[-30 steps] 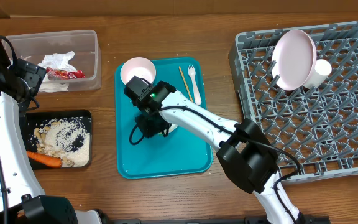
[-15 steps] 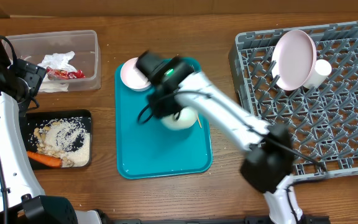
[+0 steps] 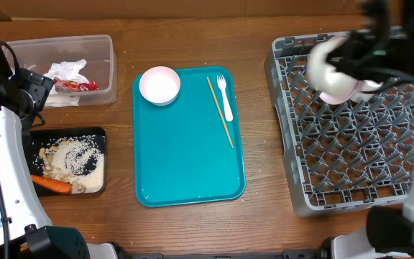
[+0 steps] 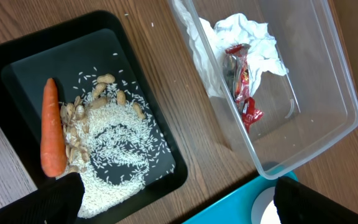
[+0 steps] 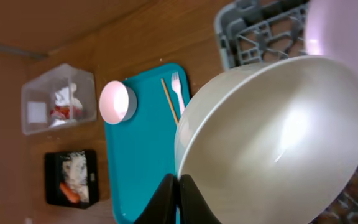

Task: Sort waste into correct bins and load items into the dishwasher rack
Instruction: 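Lift the white bowl and carry it right over the rack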

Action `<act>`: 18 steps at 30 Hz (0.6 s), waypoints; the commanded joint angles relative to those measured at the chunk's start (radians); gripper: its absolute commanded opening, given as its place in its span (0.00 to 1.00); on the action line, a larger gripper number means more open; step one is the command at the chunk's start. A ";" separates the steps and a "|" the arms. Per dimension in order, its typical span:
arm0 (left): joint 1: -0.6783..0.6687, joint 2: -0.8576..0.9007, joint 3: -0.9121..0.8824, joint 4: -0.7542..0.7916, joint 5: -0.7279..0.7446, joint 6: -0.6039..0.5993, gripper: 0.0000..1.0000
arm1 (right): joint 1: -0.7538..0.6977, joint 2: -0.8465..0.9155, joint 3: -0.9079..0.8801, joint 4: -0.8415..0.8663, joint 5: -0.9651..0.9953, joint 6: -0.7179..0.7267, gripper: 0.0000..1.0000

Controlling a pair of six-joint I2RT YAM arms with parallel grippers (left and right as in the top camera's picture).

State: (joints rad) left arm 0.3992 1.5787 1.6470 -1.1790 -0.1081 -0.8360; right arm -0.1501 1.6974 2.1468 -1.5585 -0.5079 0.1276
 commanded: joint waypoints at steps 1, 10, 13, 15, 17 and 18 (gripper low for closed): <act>-0.001 0.005 0.007 0.002 -0.003 -0.009 1.00 | -0.222 -0.014 -0.002 -0.064 -0.317 -0.205 0.04; -0.001 0.005 0.007 0.002 -0.003 -0.010 1.00 | -0.632 -0.012 -0.225 -0.131 -0.657 -0.500 0.04; -0.001 0.005 0.007 0.002 -0.003 -0.010 1.00 | -0.657 -0.012 -0.390 -0.053 -0.745 -0.590 0.04; -0.001 0.005 0.007 0.002 -0.003 -0.009 1.00 | -0.657 -0.012 -0.475 0.050 -0.777 -0.589 0.04; -0.001 0.005 0.007 0.002 -0.003 -0.010 1.00 | -0.657 -0.008 -0.594 0.200 -0.866 -0.589 0.04; -0.001 0.005 0.007 0.002 -0.003 -0.010 1.00 | -0.657 -0.003 -0.627 0.240 -0.891 -0.589 0.04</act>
State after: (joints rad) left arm 0.3992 1.5787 1.6470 -1.1793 -0.1081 -0.8360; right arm -0.8043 1.6974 1.6073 -1.3979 -1.2491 -0.4255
